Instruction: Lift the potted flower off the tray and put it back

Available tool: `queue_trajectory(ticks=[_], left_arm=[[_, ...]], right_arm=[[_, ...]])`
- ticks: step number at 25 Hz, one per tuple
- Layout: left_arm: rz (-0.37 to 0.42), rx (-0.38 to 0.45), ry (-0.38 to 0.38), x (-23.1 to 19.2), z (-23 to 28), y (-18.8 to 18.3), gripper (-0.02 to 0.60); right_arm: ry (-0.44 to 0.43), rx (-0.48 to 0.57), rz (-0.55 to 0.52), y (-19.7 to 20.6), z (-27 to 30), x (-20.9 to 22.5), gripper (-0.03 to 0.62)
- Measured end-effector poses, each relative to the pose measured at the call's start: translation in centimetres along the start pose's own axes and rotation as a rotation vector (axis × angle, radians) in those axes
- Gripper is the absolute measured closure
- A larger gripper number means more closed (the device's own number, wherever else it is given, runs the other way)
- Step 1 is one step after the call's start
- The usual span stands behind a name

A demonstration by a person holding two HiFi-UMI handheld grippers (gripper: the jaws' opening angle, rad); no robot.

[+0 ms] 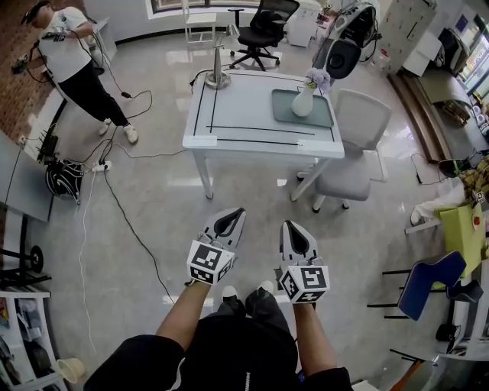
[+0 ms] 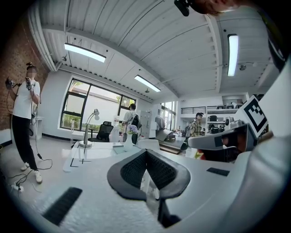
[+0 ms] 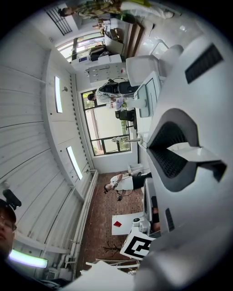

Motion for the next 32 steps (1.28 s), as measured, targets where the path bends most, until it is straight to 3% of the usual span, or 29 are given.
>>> queue_trajectory(ticks=[10,21,26,32], left_arm=[[0.001,-0.016,0.008,-2.2,6.9,-0.5,0.574],[0.066,-0.029,-0.046,-8.9,23.3,-4.8,0.574],[0.048,-0.026,-0.069,-12.2,29.7,-6.2,0.574],[0.031,-0.039,-0.035,-16.2,37.2,-6.1,0.574]], right_arm=[[0.005,0.006,0.026,-1.1,5.1,4.6,0.589],[-0.012,0.021,0.032,-6.4,18.5,17.1,0.589],[-0.011,0.019,0.019,-8.7,24.3,22.3,0.589],[0.009,-0.016,0.017,-9.1,31.7,25.9,0.589]])
Point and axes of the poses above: the fingertips, and each gripper's own axes: z forward along the fingers, x to its right, y out of its underside, the point moved 4 cm from there along -z, backward along the fingers, and after that the axes turned 5 degrees about -y, right-handed, at the moved point
